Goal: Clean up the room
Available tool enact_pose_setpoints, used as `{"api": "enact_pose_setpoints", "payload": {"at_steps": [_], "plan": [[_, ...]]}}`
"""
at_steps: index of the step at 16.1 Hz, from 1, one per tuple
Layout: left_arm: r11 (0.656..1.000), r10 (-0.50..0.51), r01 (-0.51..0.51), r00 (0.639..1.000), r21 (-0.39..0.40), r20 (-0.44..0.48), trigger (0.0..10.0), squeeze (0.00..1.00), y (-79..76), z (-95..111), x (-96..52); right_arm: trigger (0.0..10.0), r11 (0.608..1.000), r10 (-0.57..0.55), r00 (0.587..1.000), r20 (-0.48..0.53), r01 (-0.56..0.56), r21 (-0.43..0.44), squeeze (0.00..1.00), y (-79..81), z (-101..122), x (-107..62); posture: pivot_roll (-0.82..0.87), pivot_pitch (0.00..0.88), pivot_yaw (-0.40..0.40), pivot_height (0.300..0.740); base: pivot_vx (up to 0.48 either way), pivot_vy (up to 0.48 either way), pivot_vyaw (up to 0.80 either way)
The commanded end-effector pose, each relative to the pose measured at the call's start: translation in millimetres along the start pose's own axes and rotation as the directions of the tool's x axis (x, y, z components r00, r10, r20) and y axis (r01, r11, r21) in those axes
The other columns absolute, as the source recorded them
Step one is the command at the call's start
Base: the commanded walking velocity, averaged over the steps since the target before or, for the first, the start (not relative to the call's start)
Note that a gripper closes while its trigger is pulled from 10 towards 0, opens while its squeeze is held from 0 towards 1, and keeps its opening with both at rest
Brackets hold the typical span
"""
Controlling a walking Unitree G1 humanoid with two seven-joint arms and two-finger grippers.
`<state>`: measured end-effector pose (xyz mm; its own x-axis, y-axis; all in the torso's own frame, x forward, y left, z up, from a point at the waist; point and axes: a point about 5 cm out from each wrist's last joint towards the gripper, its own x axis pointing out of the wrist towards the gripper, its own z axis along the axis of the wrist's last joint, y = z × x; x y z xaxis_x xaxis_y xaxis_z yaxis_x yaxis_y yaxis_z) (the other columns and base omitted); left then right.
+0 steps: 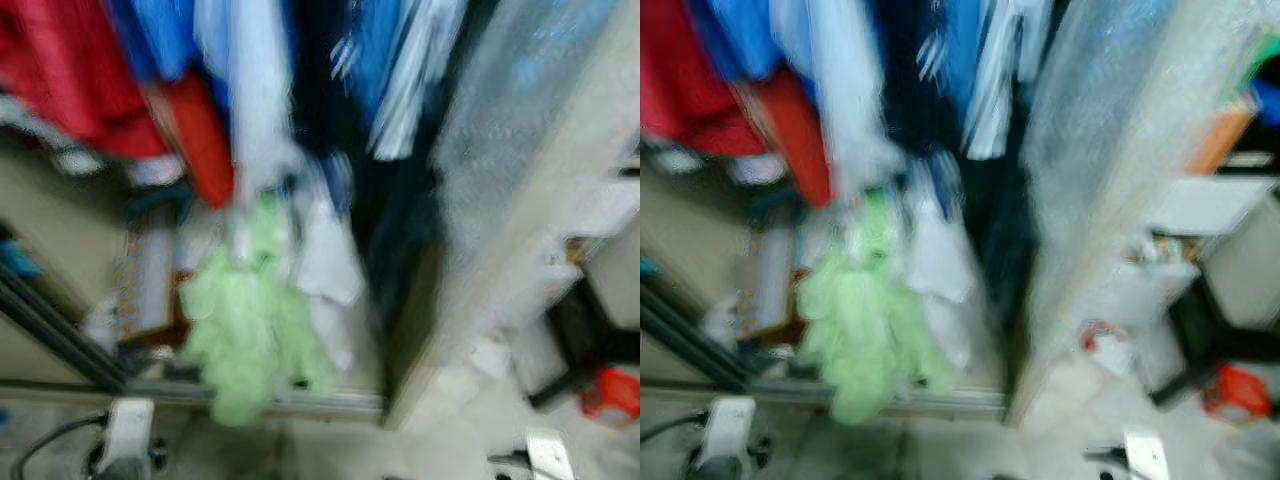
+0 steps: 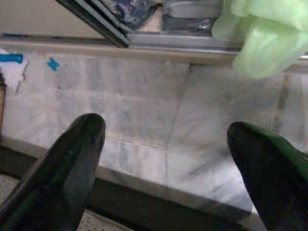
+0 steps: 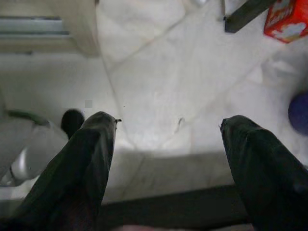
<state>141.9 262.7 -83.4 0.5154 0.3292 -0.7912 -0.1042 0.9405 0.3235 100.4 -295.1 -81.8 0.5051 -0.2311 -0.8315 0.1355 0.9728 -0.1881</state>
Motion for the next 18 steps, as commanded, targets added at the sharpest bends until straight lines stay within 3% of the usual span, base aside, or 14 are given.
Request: {"api": "enact_pose_setpoints", "payload": {"at_steps": [1, 4, 12, 18], "plan": [[1.0, 0.027, -0.027, 1.0, 0.002, 0.005, 10.0, 0.0, 9.6, 1.5, 0.6, 10.0, 1.0, 0.0, 0.999, 0.032, 0.0, 0.006, 0.0, 2.6, 8.6, 2.4, -0.05, 0.0, -0.003, 0.74, 0.0, 0.0, -0.56], [1.0, 0.025, -0.025, 1.0, -0.001, 0.003, 10.0, 0.0, 9.5, 1.4, 0.6, 10.0, 1.0, 0.0, 0.999, 0.034, -0.001, 0.009, 0.0, 2.9, 8.9, 2.5, -0.05, 0.0, -0.004, 0.74, 0.0, 0.241, -0.8], [1.0, 0.023, -0.023, 1.0, 0.01, 0.001, 10.0, 0.0, 9.5, 1.5, 0.8, 10.0, 1.0, 0.002, 0.999, 0.035, -0.002, 0.003, 0.0, 3.3, 9.2, 2.6, -0.05, 0.0, -0.003, 0.74, 0.0, 0.472, 0.0], [0.999, 0.036, -0.036, 0.999, 0.022, 0.008, 10.0, 0.0, 10.7, 2.4, 0.8, 10.0, 1.0, 0.007, 0.999, 0.035, -0.007, -0.004, 0.0, 3.9, 9.6, 2.7, -0.05, 0.0, -0.003, 0.74, 0.0, 0.0, 0.0]]}}
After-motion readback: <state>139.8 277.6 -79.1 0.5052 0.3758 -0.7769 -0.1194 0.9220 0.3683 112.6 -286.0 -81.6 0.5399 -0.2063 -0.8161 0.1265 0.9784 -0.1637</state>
